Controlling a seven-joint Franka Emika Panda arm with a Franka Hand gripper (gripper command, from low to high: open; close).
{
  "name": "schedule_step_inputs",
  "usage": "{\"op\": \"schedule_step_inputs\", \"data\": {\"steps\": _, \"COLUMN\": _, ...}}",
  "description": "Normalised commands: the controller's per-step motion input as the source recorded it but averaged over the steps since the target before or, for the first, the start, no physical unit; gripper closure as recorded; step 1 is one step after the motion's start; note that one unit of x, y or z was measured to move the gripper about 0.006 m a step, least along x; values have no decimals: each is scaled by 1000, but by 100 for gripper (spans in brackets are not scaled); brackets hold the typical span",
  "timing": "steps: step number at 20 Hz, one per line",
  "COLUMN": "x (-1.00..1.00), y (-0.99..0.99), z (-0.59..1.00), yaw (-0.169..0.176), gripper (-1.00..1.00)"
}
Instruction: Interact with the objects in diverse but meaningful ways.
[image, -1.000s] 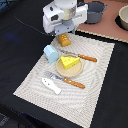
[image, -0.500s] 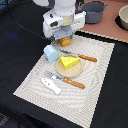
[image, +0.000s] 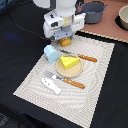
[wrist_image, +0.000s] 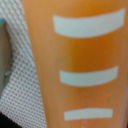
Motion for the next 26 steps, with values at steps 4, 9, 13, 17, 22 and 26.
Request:
{"op": "schedule_step_inputs", "data": {"steps": 4, "x": -209, "y": 166, "z": -99, "yaw": 0, "gripper": 100}}
{"op": "schedule_step_inputs", "data": {"steps": 9, "x": -533, "y": 75, "z": 762, "yaw": -64, "gripper": 100}}
{"op": "schedule_step_inputs", "data": {"steps": 13, "x": -670, "y": -72, "z": 1000, "yaw": -96, "gripper": 100}}
{"op": "schedule_step_inputs", "data": {"steps": 17, "x": -646, "y": -282, "z": 973, "yaw": -87, "gripper": 100}}
{"op": "schedule_step_inputs", "data": {"steps": 22, "x": -657, "y": -269, "z": 790, "yaw": -80, "gripper": 100}}
{"op": "schedule_step_inputs", "data": {"steps": 26, "x": -594, "y": -570, "z": 381, "yaw": -13, "gripper": 100}}
